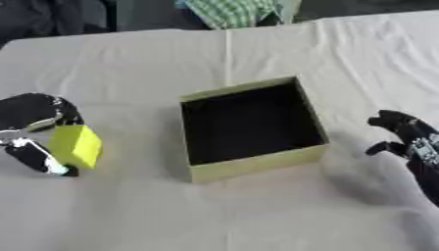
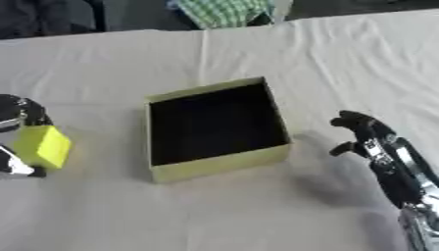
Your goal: Pick up objects on the table and place them in the box.
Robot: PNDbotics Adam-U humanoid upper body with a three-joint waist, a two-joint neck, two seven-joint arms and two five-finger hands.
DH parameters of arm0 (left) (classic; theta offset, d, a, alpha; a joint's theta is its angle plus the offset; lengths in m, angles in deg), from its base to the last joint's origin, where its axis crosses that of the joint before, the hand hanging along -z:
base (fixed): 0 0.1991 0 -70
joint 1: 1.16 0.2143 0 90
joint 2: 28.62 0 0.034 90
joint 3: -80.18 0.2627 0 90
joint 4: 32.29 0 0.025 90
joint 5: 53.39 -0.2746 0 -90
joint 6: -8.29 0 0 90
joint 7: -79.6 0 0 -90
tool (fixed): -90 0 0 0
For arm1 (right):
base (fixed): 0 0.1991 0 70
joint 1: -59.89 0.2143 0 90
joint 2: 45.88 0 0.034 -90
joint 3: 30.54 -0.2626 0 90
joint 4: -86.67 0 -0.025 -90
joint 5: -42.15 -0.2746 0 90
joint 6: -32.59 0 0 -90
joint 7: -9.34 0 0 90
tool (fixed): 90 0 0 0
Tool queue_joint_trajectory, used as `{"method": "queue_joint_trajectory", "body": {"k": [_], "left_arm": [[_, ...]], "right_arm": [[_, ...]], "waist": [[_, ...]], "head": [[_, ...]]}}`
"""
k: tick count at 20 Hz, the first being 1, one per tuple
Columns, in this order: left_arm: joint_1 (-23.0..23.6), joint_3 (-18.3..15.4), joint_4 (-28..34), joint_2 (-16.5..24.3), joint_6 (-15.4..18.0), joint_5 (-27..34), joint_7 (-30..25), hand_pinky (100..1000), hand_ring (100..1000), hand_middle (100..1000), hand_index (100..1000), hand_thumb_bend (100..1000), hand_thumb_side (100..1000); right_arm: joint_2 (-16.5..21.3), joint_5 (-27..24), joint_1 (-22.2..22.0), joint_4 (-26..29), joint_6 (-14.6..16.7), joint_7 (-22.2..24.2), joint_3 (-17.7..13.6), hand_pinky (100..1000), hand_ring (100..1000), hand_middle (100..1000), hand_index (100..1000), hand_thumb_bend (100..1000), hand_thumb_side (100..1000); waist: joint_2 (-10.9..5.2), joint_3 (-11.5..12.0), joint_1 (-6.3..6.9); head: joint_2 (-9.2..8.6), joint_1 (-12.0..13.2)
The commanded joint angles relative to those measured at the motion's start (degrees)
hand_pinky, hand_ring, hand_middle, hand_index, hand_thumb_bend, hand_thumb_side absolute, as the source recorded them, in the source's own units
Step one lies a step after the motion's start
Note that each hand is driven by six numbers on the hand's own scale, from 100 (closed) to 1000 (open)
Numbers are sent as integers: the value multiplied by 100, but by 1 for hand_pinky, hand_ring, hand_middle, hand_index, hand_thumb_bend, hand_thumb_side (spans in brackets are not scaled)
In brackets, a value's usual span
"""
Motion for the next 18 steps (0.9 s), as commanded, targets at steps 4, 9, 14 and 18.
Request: {"method": "queue_joint_trajectory", "body": {"k": [4, 9, 14, 18], "left_arm": [[75, -226, 526, 305, -65, 177, 24, 642, 467, 427, 621, 540, 238], [118, -434, 1317, 543, -171, 490, 72, 644, 463, 421, 618, 551, 204], [-46, -481, 2203, 733, -141, 695, 155, 651, 466, 424, 623, 564, 177], [-511, -244, 2854, 836, -30, 1081, -9, 654, 469, 427, 626, 575, 181]], "right_arm": [[59, 17, 47, 55, 8, 3, -10, 574, 926, 757, 874, 100, 779], [70, 19, 40, 53, 8, -3, -15, 574, 926, 757, 874, 100, 780], [74, 19, 36, 51, 8, 4, -9, 574, 926, 757, 874, 100, 778], [73, 14, 31, 46, 6, 25, 12, 574, 926, 757, 874, 100, 780]], "waist": [[-78, 6, -5], [-88, 27, 6], [-99, 31, 10], [-114, 9, 17]], "head": [[23, -10], [15, -32], [4, -32], [14, -1]]}}
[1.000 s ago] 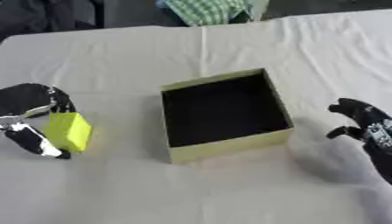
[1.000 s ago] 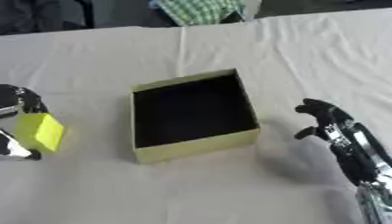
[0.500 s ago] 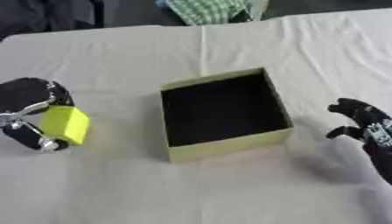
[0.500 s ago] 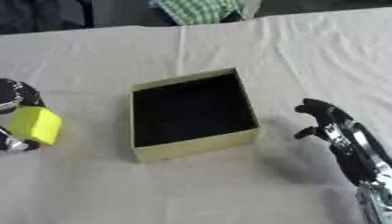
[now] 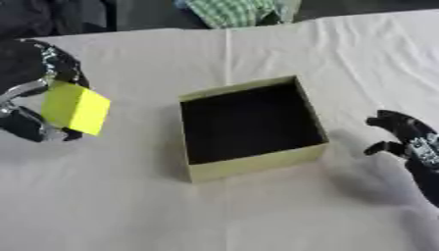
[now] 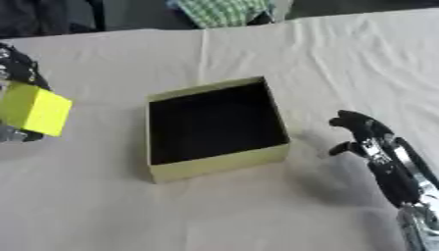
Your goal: Pick up objects on the table and place them in the box.
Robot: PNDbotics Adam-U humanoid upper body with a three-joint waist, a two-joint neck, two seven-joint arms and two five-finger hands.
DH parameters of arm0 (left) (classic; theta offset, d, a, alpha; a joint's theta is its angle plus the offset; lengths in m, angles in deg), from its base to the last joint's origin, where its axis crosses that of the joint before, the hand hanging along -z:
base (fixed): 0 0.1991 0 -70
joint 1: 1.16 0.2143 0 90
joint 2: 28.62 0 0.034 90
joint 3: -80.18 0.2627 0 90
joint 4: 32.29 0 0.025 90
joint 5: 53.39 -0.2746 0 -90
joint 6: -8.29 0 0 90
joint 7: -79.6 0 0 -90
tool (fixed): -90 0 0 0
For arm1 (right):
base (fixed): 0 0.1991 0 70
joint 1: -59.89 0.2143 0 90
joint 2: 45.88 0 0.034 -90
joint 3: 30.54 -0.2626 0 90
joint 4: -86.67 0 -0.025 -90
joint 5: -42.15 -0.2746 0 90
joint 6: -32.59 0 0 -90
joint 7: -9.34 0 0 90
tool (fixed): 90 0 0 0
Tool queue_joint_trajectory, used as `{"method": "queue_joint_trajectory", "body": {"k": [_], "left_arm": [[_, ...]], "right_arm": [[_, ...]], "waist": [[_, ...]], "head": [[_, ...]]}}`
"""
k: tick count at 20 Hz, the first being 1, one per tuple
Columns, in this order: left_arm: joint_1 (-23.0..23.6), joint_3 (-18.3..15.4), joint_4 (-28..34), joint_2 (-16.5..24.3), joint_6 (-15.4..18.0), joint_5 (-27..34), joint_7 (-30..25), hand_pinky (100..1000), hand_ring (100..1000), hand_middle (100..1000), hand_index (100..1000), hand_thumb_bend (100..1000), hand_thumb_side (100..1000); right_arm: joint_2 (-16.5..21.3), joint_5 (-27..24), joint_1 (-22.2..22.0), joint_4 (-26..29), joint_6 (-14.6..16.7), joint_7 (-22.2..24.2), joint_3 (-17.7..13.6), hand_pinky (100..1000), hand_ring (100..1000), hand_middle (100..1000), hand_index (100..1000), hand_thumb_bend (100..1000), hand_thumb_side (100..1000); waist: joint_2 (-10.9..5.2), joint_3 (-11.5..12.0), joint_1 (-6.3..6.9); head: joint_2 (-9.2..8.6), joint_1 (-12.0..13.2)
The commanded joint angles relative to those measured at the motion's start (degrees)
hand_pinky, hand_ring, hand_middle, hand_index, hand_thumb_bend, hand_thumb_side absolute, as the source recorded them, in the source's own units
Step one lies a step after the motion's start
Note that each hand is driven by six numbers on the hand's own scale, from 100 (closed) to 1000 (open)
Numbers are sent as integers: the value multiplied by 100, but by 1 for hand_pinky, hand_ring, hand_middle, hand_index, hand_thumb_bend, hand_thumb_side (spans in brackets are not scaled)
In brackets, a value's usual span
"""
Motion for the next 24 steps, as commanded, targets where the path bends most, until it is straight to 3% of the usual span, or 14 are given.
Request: {"method": "queue_joint_trajectory", "body": {"k": [1, 6, 12, 18, 24], "left_arm": [[-394, 128, 465, 263, 80, 305, -158, 654, 469, 428, 627, 577, 185], [-1513, 647, 443, -34, 278, 737, -660, 654, 468, 427, 625, 574, 192], [-2747, 1245, -287, -726, 500, 860, -1190, 655, 471, 430, 626, 581, 206], [-3384, 1609, -1107, -1274, 764, 641, -1350, 656, 475, 435, 630, 580, 218], [-3691, 1869, -1751, -1641, 1025, 252, -1287, 661, 483, 446, 637, 593, 237]], "right_arm": [[72, 13, 34, 62, 6, 30, 19, 574, 926, 757, 874, 100, 780], [56, 1, 34, 55, -6, 86, 75, 574, 926, 757, 874, 100, 788], [24, -7, 44, 52, -22, 138, 129, 574, 926, 757, 874, 100, 793], [-3, -16, 60, 51, -27, 179, 168, 574, 926, 757, 874, 100, 795], [-25, -28, 86, 51, -29, 222, 207, 574, 926, 757, 874, 100, 796]], "waist": [[-125, -9, 3], [-142, -57, 12], [-138, -158, 23], [-127, -244, 13], [-118, -309, 5]], "head": [[17, 28], [29, 81], [50, 156], [16, 199], [-26, 225]]}}
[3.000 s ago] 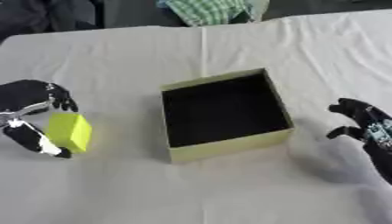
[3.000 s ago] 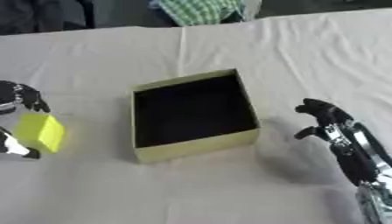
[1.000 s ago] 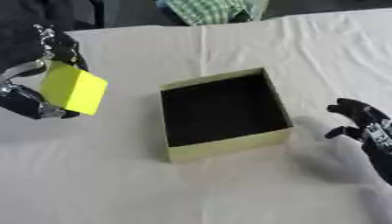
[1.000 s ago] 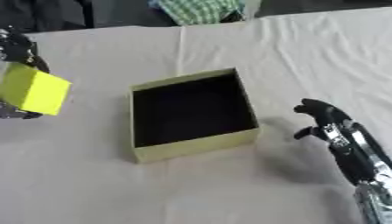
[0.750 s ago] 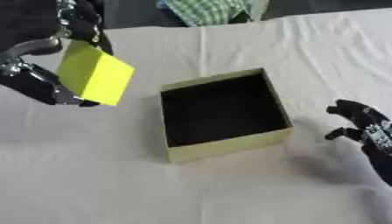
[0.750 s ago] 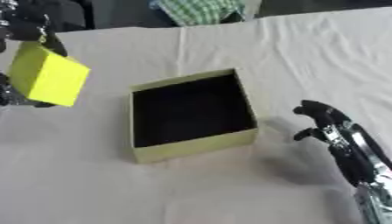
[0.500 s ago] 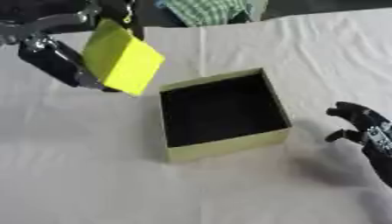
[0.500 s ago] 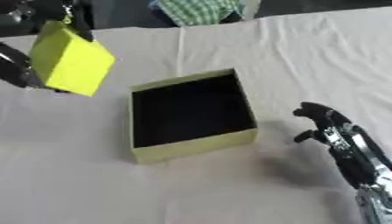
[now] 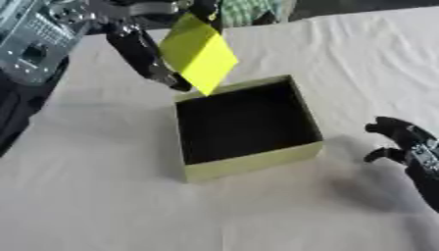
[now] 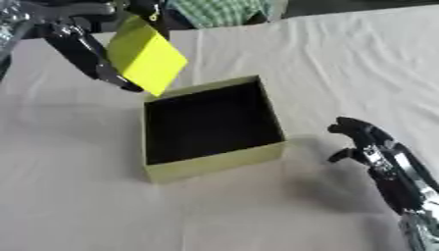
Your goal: Pick up objects on the table and place them in the box.
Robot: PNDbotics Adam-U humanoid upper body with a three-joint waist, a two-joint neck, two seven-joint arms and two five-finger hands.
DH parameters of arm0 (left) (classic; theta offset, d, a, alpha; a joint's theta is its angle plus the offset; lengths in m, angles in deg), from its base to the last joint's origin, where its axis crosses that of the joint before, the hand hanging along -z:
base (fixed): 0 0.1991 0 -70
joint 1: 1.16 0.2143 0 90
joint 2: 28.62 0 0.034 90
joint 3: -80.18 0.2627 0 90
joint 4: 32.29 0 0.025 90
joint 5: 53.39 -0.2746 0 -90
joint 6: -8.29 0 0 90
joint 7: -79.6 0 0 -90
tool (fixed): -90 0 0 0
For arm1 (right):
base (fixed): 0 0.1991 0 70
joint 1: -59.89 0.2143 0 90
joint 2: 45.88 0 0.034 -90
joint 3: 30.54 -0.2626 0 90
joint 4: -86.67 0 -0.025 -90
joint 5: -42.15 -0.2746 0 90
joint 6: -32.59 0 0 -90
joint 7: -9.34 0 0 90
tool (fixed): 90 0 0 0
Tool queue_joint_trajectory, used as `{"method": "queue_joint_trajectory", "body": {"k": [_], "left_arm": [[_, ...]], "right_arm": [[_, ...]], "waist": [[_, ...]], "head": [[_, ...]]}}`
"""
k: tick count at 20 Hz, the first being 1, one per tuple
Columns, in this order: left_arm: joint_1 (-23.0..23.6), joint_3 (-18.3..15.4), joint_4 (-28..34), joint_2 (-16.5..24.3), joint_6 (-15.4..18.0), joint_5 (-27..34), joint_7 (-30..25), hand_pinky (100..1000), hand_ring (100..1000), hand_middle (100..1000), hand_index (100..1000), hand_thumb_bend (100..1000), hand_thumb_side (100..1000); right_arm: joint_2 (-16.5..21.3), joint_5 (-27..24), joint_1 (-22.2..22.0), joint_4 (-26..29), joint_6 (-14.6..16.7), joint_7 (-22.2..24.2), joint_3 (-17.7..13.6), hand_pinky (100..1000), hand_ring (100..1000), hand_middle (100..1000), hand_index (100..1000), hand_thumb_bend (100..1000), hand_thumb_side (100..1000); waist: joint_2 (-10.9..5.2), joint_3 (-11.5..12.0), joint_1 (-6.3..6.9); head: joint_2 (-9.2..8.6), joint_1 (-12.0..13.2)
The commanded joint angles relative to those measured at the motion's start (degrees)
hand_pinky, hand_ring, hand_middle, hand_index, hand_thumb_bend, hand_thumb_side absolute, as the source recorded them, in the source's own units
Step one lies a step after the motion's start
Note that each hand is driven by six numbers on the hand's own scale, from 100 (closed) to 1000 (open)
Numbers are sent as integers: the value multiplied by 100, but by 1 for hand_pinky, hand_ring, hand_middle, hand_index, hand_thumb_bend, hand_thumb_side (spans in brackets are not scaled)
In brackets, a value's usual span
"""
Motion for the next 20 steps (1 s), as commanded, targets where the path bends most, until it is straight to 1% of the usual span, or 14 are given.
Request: {"method": "queue_joint_trajectory", "body": {"k": [1, 9, 20], "left_arm": [[-187, 72, -271, -95, 150, -235, 51, 661, 484, 447, 638, 592, 239], [-258, 269, -877, -476, 418, -737, 259, 666, 494, 460, 649, 586, 260], [-156, 465, -1244, -776, 667, -1195, 391, 673, 511, 479, 666, 595, 302]], "right_arm": [[25, -28, 81, 66, 11, 39, 23, 574, 927, 757, 874, 100, 797], [2, -38, 99, 67, 7, 69, 45, 574, 927, 757, 874, 100, 800], [-18, -42, 113, 71, -3, 93, 56, 574, 927, 758, 874, 100, 803]], "waist": [[-97, -15, -23], [-78, -72, -34], [-60, -112, -21]], "head": [[-48, 38], [-72, 101], [-71, 134]]}}
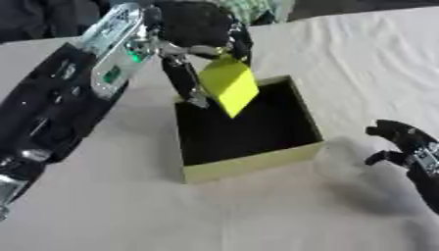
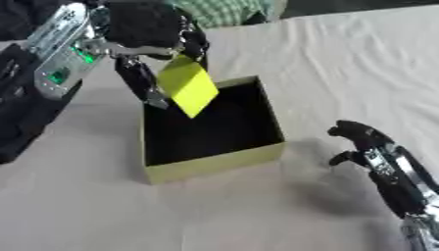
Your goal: Pick up objects on the table and place them in the box.
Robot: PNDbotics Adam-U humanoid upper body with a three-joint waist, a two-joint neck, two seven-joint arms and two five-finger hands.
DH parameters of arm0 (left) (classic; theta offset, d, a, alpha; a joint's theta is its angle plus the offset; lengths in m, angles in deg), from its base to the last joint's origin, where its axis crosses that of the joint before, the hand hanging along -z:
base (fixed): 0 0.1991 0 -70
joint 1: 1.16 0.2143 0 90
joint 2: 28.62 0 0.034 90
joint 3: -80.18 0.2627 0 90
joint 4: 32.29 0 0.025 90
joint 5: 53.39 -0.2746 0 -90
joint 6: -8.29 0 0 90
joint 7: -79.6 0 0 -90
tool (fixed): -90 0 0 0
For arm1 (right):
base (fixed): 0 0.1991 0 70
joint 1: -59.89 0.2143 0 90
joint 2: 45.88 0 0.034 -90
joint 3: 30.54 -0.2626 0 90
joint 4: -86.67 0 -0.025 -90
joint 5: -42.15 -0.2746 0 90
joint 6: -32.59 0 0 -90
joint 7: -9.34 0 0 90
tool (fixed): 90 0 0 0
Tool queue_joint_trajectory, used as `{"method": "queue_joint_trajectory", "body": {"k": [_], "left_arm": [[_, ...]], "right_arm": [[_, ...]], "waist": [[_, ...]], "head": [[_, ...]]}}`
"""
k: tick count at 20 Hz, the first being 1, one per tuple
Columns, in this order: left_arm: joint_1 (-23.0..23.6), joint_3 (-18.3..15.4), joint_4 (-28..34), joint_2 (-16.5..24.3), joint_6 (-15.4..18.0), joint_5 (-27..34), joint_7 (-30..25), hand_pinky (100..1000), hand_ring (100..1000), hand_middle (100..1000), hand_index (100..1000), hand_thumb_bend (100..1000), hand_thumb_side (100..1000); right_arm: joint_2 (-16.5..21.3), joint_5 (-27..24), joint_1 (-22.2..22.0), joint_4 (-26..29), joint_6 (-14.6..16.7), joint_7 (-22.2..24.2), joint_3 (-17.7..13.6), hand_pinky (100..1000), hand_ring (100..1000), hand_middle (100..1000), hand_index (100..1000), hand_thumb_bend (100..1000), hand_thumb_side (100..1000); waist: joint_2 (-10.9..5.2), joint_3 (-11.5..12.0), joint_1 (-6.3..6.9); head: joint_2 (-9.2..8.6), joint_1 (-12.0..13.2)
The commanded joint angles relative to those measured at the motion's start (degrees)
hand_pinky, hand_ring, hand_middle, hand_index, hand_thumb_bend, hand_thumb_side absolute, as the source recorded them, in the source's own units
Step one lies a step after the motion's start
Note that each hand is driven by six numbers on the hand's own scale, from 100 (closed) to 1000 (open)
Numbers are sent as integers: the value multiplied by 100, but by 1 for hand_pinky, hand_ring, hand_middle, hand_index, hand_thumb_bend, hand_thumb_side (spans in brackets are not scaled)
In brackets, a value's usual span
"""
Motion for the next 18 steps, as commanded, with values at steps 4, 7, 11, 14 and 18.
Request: {"method": "queue_joint_trajectory", "body": {"k": [4, 7, 11, 14, 18], "left_arm": [[-8, 46, -141, -55, 176, -266, 27, 678, 520, 489, 675, 598, 315], [38, 81, -245, -108, 234, -399, 51, 682, 530, 500, 684, 603, 331], [98, 124, -361, -165, 309, -550, 68, 692, 551, 519, 701, 618, 360], [129, 153, -412, -194, 366, -638, 45, 710, 591, 563, 735, 649, 403], [164, 169, -432, -201, 427, -715, -18, 734, 639, 615, 769, 694, 450]], "right_arm": [[26, -36, 62, 70, 4, 22, -7, 574, 927, 758, 874, 100, 806], [20, -36, 64, 72, 2, 23, -7, 574, 927, 758, 874, 100, 808], [12, -33, 64, 73, 0, 24, -11, 574, 927, 758, 874, 100, 808], [8, -30, 62, 72, -1, 21, -14, 574, 928, 758, 874, 100, 811], [3, -27, 61, 72, -1, 20, -17, 574, 928, 758, 874, 100, 811]], "waist": [[-92, -9, -18], [-88, -7, -18], [-81, -10, -21], [-76, -8, -26], [-72, -3, -31]], "head": [[-49, 19], [-51, 16], [-49, 12], [-47, 12], [-50, 2]]}}
